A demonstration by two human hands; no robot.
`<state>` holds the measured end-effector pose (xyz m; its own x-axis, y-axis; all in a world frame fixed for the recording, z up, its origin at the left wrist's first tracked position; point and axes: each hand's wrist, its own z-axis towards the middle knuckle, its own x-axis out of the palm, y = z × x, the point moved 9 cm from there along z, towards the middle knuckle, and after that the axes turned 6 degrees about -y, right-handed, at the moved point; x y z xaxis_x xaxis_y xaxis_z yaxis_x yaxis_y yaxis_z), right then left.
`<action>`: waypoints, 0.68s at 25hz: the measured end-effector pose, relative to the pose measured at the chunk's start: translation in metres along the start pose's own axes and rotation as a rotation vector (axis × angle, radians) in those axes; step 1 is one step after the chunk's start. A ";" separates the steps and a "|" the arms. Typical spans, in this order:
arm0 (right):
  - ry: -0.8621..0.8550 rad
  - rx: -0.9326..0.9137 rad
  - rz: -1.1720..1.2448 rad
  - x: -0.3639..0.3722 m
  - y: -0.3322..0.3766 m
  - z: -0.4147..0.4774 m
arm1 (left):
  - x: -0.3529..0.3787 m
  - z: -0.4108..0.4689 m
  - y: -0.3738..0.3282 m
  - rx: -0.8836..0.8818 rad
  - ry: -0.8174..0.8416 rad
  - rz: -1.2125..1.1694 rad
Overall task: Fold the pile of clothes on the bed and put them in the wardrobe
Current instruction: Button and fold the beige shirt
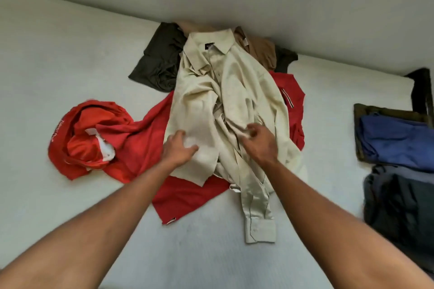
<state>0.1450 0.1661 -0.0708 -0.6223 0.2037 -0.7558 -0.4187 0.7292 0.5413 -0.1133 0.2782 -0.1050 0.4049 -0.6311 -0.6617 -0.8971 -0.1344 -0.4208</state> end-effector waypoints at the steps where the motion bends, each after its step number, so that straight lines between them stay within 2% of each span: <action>1: -0.003 -0.017 -0.065 0.006 -0.026 -0.020 | 0.016 -0.011 0.021 -0.028 -0.019 -0.006; 4: -0.015 0.038 -0.254 0.017 -0.074 -0.045 | 0.039 -0.018 0.041 0.026 -0.109 -0.085; 7: -0.025 -0.042 -0.290 0.022 -0.059 -0.027 | 0.013 -0.015 0.010 0.195 -0.252 -0.175; 8: -0.041 -0.072 -0.236 0.021 -0.050 -0.019 | 0.008 -0.019 -0.006 0.277 -0.248 -0.149; 11: -0.150 0.057 0.164 0.002 -0.034 -0.009 | 0.021 -0.041 -0.044 0.419 -0.134 -0.001; 13: -0.305 0.116 0.305 -0.025 -0.035 -0.015 | 0.054 -0.048 -0.045 0.334 -0.011 0.115; 15: -0.416 0.093 0.271 -0.055 -0.046 -0.020 | 0.085 -0.044 -0.032 0.114 0.075 0.130; 17: -0.476 0.122 0.173 -0.085 -0.073 -0.019 | 0.102 -0.040 -0.024 -0.022 0.057 0.101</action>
<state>0.2154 0.0830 -0.0392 -0.2940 0.5821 -0.7581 -0.2387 0.7233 0.6480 -0.0574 0.1864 -0.1371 0.3023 -0.6848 -0.6631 -0.9368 -0.0847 -0.3396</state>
